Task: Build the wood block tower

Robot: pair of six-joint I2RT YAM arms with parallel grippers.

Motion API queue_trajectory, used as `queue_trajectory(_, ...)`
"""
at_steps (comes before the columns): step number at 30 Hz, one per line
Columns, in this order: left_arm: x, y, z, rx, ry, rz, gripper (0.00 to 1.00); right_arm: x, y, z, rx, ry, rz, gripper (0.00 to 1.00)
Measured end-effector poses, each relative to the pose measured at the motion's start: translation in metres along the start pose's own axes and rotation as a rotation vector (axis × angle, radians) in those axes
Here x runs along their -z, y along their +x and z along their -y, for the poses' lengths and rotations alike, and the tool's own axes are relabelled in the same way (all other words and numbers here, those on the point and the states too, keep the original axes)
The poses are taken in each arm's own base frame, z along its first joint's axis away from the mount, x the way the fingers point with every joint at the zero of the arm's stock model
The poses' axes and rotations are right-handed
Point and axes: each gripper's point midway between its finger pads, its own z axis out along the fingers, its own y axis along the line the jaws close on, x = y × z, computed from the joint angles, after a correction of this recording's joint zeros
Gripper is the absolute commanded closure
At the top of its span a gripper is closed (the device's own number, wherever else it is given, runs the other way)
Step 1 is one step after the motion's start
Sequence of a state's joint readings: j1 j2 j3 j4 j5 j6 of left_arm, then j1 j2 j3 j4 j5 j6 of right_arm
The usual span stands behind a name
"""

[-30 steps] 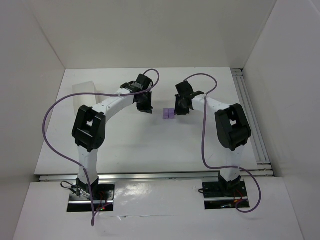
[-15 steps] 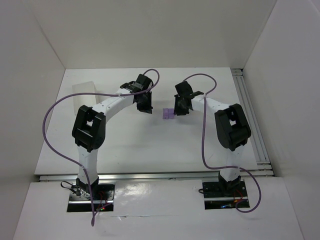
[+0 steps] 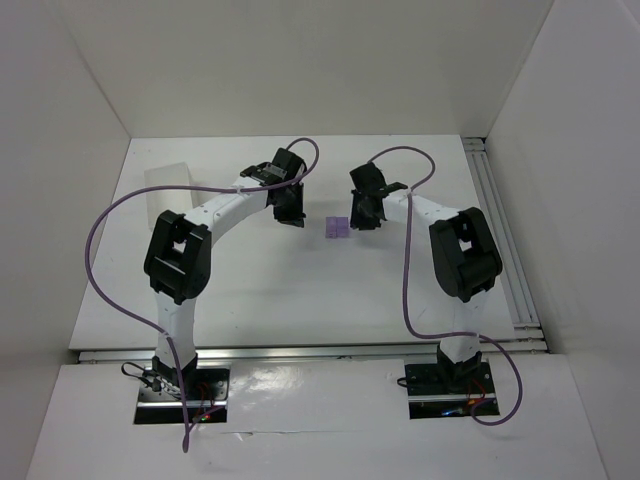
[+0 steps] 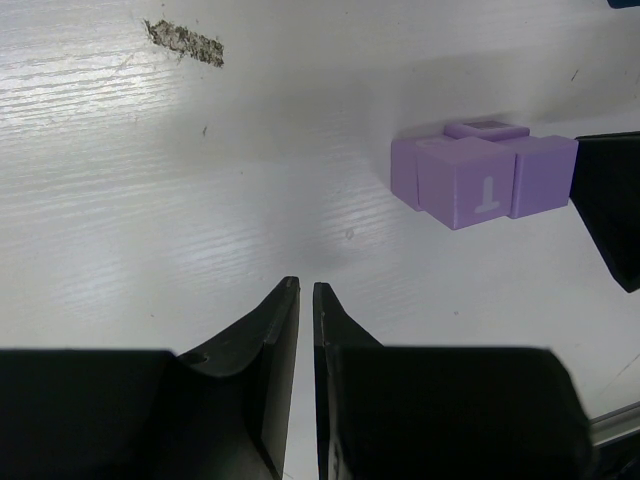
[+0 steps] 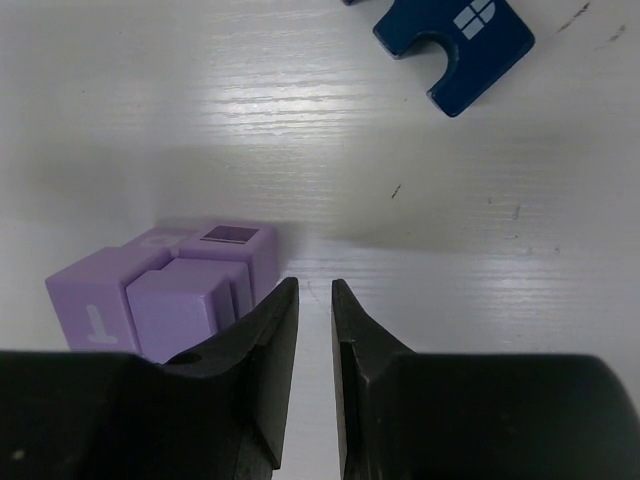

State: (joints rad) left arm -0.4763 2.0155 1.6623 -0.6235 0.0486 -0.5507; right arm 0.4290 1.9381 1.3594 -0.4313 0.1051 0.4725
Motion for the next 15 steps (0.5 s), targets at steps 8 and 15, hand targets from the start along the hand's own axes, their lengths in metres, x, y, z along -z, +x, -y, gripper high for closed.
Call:
queue_trajectory(8, 0.0, -0.001, -0.004, -0.002, -0.017, 0.009, 0.76, 0.015, 0.008, 0.013, -0.006, 0.031, 0.022, 0.73)
queue_trajectory(15, 0.006, 0.0, -0.02, 0.024, -0.04, 0.012, 0.76, 0.032, 0.046, -0.001, -0.006, -0.025, 0.025, 0.73)
